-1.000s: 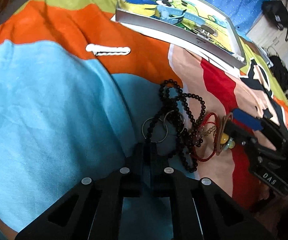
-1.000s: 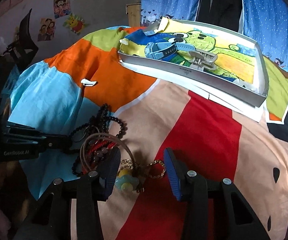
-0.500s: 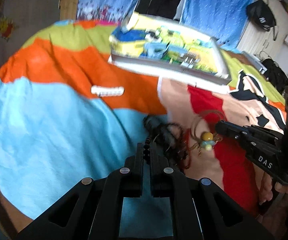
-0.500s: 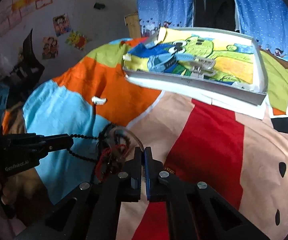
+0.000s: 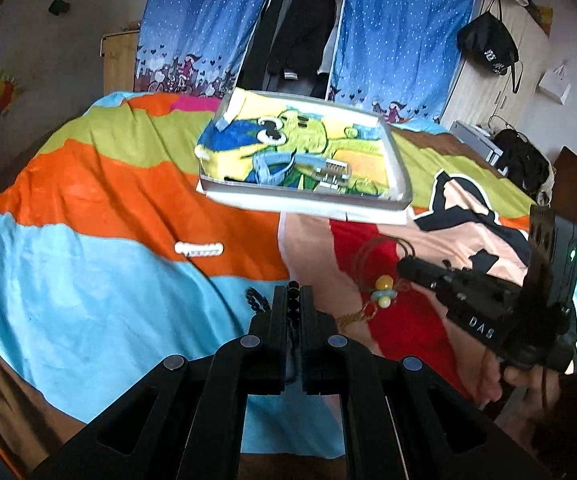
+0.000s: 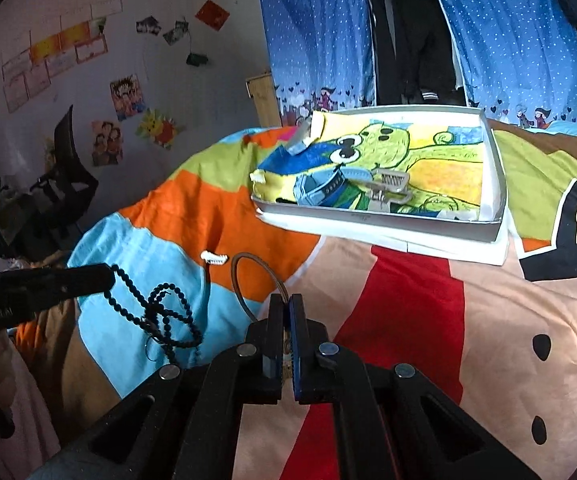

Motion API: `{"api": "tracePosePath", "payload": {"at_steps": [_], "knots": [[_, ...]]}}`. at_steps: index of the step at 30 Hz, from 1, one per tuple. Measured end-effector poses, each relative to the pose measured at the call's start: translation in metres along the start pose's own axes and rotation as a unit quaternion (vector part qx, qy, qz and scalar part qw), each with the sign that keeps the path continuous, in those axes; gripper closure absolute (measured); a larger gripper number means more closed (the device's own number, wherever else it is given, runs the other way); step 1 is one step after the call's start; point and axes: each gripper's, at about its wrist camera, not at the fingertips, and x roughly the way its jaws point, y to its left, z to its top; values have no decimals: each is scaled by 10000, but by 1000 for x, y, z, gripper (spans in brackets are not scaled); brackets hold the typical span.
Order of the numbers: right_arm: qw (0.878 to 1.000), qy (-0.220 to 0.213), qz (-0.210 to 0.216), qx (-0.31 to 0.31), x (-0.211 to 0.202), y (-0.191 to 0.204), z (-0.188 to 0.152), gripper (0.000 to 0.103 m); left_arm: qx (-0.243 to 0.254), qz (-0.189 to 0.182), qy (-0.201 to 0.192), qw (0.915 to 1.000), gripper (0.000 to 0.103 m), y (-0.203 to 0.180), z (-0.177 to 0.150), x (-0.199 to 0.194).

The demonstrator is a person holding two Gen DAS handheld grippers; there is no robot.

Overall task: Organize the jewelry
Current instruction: 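Carry the necklace with the left tool while the right tool carries the hoop over the tray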

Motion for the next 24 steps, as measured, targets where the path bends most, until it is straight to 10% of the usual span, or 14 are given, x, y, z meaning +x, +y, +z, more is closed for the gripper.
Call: {"api": "tracePosePath", "payload": {"at_steps": [10,24], "knots": [[9991,-368,107,188,-21,-7,7,100,298,-55,-214,9993,100,-21,24,-13],[9994,-196,30,276,-15,-11,6,100,-19,142,1543,9879,100,8,-62,61]]}}
